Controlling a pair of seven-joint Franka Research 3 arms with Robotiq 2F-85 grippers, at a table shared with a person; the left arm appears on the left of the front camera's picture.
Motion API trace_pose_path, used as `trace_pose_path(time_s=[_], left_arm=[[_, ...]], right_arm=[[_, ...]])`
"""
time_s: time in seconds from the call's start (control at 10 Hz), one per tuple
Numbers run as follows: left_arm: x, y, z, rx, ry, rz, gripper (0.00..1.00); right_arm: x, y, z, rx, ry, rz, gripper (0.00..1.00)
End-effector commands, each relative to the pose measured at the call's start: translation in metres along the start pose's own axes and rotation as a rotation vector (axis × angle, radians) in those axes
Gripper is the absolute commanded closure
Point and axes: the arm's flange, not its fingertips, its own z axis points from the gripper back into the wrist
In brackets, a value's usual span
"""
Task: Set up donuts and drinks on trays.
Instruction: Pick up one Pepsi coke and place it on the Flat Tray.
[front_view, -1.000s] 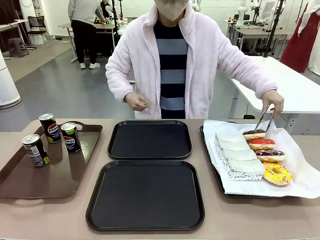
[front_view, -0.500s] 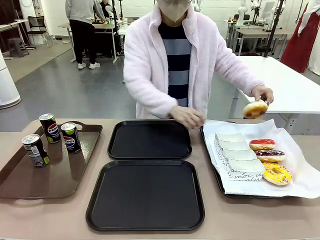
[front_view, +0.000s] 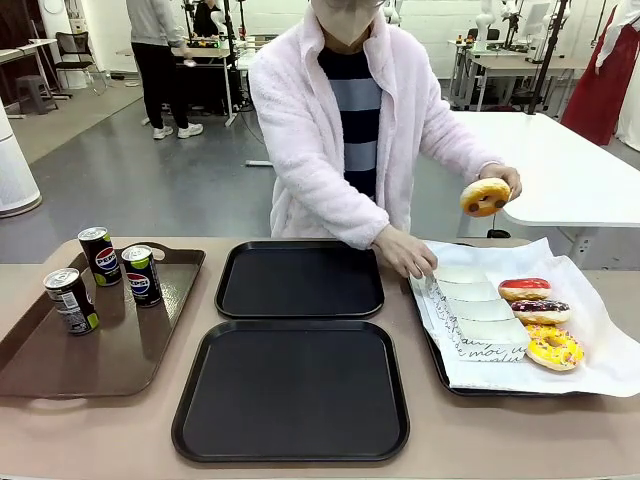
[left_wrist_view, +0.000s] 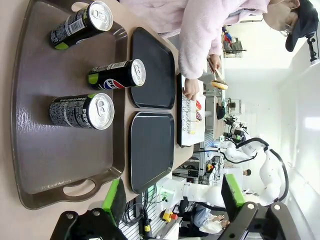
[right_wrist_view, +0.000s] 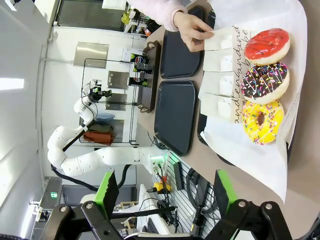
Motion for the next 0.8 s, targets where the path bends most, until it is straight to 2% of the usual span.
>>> trace_pose_path(time_s=[0.0, 0.2, 0.5, 0.7], left_arm=[[0.000, -0.008, 0.003, 0.047, -0.034, -0.020, 0.00], [0.001, -0.028, 0.008, 0.172, -0.046, -0.023, 0.00], [0.007, -0.079, 0.001, 0.478, 0.002, -0.041, 0.00], [0.017, -0.102, -0.008, 0.625, -0.005, -0.033, 0.00]], right_arm=[[-0.002, -0.002, 0.000, -0.006, -0.001, -0.003, 0.00], [-0.002, -0.002, 0.000, -0.006, -0.001, -0.003, 0.00], [-0.002, -0.002, 0.000, -0.006, -0.001, -0.003, 0.00], [-0.002, -0.002, 0.000, -0.006, -0.001, -0.003, 0.00]])
